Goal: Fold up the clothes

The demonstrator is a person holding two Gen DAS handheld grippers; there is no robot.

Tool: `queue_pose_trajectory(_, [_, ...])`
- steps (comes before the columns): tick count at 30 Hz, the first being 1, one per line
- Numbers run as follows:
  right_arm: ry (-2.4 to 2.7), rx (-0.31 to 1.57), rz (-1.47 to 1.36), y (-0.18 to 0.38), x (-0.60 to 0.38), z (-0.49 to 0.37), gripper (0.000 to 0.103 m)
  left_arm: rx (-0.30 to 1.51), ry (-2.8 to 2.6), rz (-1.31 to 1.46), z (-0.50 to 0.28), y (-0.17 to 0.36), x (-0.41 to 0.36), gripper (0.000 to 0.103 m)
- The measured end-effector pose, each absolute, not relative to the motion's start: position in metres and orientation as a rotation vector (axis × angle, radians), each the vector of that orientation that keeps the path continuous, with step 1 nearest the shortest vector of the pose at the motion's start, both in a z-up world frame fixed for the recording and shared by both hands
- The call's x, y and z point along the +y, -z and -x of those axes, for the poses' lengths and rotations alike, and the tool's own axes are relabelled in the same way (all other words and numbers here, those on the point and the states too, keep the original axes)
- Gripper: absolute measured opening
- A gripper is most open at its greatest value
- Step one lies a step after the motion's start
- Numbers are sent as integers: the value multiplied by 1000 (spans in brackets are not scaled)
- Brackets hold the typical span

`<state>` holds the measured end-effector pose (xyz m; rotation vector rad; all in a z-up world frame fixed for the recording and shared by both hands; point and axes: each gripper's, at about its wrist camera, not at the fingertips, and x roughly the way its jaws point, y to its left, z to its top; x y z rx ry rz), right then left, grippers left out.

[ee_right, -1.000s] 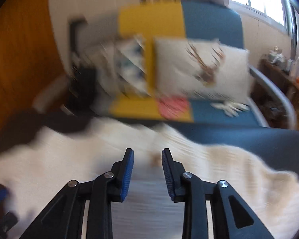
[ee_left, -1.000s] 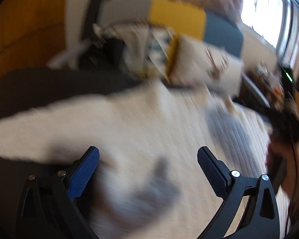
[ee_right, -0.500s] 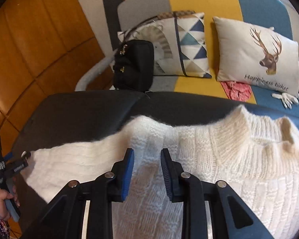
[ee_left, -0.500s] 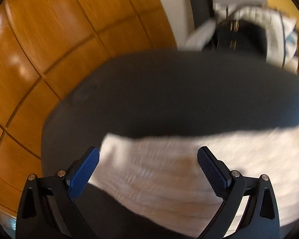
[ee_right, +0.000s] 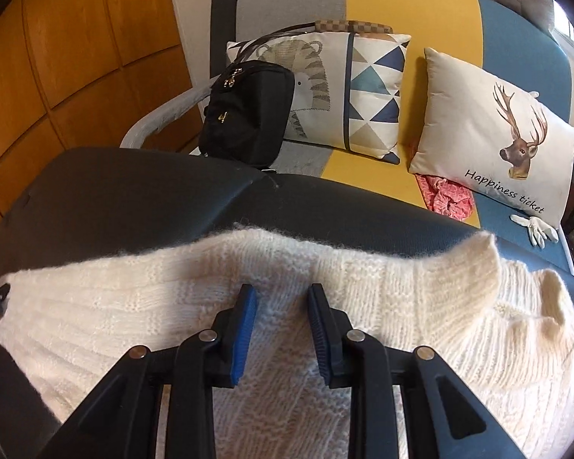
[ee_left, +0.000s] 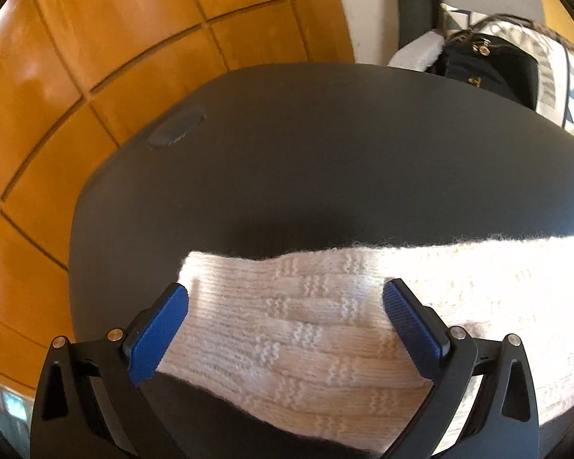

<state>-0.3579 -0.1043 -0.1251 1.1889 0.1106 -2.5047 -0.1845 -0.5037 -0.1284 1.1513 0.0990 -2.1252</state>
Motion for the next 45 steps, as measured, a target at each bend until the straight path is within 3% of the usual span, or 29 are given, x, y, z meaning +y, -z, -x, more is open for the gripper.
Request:
queue_pose_trajectory(10, [2512,90,-1174,126,-104,368,27,212,2143,-1127,182,140,-509,102])
queue_pose_trajectory(14, [2436,102,-1232,114,-107,368,32,258,2166,-1147,180,133,-510,103])
queue_pose_trajectory(17, [2366,-115,-1132,80,-89,343,32,333,2116,-1109,170,117,-508,102])
queue_pose_trajectory(23, [2421,-409,-1032,49,21,264,33,442,2253,-682,144,48,-418,102])
queue_pose_trajectory(28, [2606,-417,-1097,56,152,203,33,232,2614,-764,198,22,-264,102])
queue_pose_trajectory(36, [2971,-449,-1210,69,342,146,34,-229,3084,-1095,260,36,14,102])
queue_pose_trajectory(45, [3156,-609,-1299,89,470,149,34,-565,3123,-1191,294,61,194,102])
